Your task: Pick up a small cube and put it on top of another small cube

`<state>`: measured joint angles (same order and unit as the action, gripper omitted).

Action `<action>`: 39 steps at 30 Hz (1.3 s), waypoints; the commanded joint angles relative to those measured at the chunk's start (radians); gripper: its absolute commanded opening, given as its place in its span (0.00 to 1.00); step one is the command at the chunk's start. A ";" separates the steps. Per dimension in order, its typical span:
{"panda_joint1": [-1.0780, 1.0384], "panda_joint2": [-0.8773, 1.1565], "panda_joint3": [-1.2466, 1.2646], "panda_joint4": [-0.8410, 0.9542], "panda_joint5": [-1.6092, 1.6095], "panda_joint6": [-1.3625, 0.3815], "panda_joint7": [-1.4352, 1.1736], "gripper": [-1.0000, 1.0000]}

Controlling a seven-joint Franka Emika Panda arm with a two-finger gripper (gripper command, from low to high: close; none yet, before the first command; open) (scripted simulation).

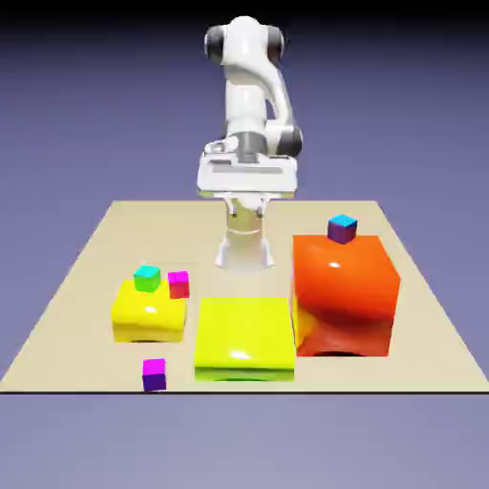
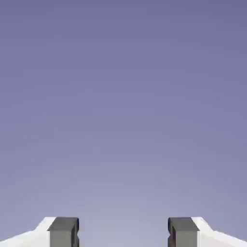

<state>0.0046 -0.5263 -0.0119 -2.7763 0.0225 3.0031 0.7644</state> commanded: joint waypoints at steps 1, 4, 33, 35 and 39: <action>-0.006 0.036 -0.010 0.028 0.019 -0.028 0.019 0.50; -0.025 0.145 -0.040 0.112 0.075 -0.113 0.078 0.50; -0.188 1.125 -0.280 0.838 0.585 -0.810 0.568 0.50; -0.192 1.198 -0.247 0.835 0.631 -0.738 0.537 0.50; -0.190 1.170 -0.260 0.836 0.613 -0.766 0.549 0.00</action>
<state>-0.1856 0.6434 -0.2718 -1.9398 0.6380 2.2378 1.3119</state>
